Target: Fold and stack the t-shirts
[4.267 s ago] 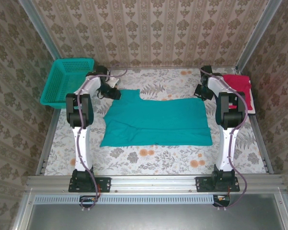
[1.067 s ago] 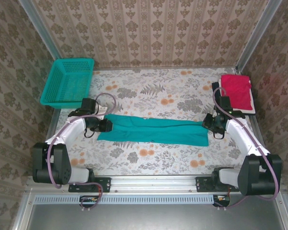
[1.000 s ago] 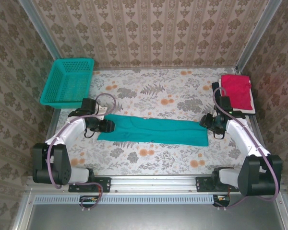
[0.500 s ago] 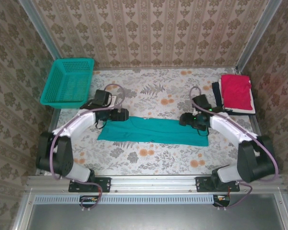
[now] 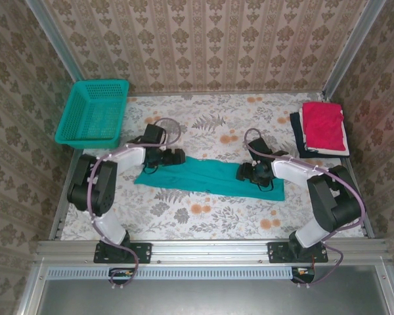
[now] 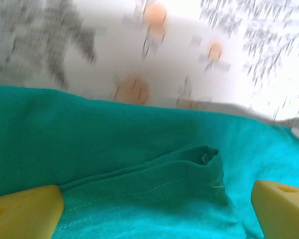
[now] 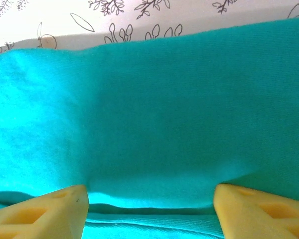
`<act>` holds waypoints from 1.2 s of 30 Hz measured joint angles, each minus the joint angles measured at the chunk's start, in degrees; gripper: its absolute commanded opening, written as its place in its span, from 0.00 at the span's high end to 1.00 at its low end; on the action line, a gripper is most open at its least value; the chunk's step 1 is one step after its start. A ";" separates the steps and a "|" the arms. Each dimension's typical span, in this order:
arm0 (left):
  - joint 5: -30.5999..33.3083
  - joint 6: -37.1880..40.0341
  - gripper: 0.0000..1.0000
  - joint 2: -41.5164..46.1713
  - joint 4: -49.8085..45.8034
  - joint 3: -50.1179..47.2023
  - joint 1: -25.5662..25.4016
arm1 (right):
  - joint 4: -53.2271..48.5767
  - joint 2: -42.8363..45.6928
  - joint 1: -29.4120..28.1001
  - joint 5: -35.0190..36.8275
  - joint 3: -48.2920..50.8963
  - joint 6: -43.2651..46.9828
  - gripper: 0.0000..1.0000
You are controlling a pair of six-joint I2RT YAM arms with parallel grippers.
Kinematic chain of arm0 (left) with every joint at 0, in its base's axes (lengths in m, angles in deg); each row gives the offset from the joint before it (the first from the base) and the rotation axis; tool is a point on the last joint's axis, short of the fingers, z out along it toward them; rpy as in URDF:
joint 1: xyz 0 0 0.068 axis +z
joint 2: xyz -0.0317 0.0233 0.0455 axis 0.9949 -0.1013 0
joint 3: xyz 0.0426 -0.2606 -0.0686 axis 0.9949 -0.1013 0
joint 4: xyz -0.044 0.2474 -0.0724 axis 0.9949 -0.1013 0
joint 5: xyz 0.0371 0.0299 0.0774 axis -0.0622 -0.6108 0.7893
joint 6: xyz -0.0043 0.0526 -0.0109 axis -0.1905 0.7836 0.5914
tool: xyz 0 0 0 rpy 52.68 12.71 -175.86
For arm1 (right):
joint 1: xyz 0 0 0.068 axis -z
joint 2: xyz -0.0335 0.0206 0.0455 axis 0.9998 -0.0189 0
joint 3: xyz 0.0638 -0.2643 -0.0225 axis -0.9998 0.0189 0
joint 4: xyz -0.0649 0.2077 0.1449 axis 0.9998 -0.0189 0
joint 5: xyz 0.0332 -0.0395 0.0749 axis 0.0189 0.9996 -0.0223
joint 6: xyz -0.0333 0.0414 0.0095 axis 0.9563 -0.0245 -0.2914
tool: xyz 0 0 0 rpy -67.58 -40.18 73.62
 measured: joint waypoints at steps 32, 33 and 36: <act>-9.75 7.96 0.00 -35.87 -20.00 60.54 4.26 | 1.33 -0.11 -16.00 -1.88 -12.96 0.79 0.33; -9.09 7.80 0.00 -32.15 -19.10 56.30 4.37 | 1.55 -0.92 -14.36 -1.86 -14.64 1.49 0.34; -6.32 6.71 0.00 -17.05 -12.90 41.46 4.57 | 2.95 -5.90 -10.01 -1.55 -22.14 3.39 0.35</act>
